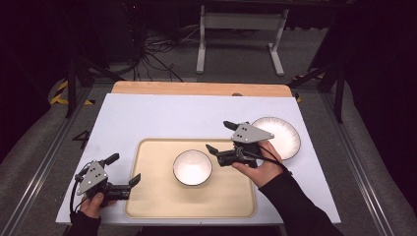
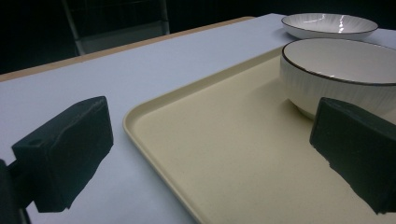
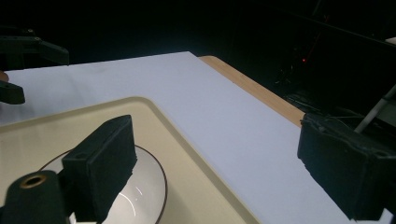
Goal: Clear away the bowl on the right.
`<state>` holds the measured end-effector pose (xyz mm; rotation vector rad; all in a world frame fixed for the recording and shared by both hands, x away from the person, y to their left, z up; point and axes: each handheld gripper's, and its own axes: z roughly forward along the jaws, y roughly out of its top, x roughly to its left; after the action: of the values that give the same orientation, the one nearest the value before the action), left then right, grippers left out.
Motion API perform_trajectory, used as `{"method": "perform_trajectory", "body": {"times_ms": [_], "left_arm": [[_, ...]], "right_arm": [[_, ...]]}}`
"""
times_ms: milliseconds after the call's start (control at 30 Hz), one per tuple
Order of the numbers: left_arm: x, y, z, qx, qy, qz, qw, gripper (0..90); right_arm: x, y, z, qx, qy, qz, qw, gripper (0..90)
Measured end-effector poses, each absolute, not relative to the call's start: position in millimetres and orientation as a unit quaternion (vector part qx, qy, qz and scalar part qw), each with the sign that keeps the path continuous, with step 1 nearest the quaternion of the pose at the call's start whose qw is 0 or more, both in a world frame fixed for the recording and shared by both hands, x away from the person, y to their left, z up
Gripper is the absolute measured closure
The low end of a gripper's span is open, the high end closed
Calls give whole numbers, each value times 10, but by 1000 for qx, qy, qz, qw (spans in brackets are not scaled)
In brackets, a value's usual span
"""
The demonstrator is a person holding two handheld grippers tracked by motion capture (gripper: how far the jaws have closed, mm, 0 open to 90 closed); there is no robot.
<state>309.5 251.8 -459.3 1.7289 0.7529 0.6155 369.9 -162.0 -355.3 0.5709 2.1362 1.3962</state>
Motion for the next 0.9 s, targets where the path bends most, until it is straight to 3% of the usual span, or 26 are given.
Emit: {"method": "perform_trajectory", "body": {"times_ms": [633, 900], "left_arm": [[3099, 2520, -4592, 730, 318, 259, 547, 2], [3099, 2521, -4592, 729, 319, 259, 547, 1]], "right_arm": [[3551, -2315, -3478, 234, 756, 534, 298, 118], [3463, -2542, -3638, 239, 739, 544, 316, 118]]}}
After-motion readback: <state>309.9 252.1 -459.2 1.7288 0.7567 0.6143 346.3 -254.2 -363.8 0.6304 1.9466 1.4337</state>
